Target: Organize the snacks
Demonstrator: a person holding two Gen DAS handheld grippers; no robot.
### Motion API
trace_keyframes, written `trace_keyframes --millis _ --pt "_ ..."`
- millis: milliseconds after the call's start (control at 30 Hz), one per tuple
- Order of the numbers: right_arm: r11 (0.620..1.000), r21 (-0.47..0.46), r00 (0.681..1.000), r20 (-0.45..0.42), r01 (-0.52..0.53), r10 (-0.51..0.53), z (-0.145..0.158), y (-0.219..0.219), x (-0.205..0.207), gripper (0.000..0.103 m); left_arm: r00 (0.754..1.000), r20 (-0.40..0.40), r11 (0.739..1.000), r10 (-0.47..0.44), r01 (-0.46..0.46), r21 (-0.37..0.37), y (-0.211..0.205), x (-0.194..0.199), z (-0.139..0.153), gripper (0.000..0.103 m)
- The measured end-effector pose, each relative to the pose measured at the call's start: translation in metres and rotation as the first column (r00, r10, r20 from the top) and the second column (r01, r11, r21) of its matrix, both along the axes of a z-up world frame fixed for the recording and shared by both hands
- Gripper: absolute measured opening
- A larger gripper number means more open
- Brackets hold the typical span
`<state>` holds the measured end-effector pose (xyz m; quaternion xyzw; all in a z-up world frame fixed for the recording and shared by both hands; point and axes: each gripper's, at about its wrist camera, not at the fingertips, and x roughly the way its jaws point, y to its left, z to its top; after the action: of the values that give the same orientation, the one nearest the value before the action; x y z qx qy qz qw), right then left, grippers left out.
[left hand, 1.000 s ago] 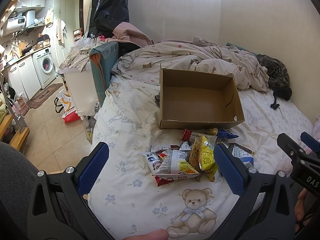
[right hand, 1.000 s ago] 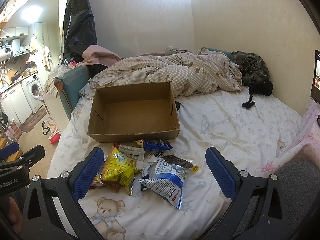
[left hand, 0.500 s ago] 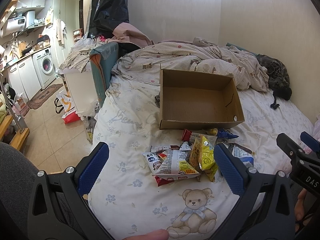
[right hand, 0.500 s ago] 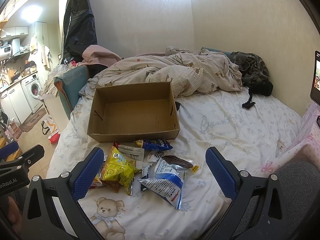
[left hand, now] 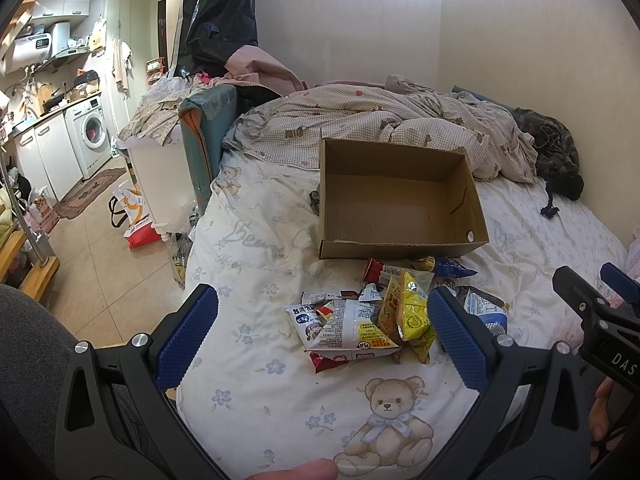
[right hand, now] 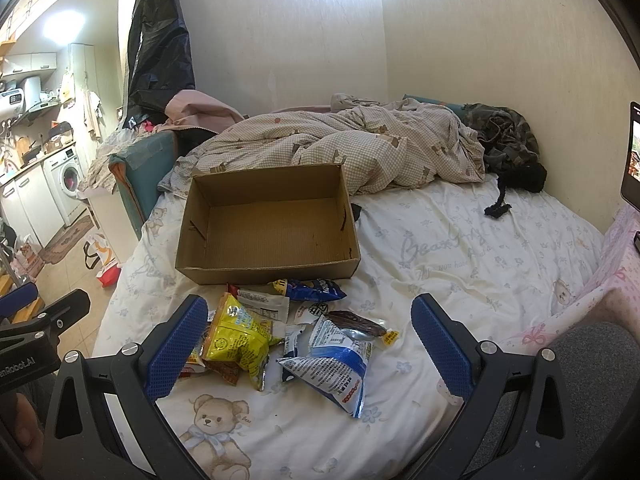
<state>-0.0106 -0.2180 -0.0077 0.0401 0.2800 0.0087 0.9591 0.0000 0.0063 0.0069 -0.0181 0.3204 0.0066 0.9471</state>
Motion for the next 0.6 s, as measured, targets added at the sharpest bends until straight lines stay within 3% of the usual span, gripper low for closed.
trace_keyframes --millis 600 --pt "1.000 -0.001 1.000 -0.002 -0.001 0.001 0.0011 -0.0035 0.0015 0.103 1.000 0.001 1.000 0.001 -0.001 0.002 -0.0016 -0.0003 -0.0017 0.103"
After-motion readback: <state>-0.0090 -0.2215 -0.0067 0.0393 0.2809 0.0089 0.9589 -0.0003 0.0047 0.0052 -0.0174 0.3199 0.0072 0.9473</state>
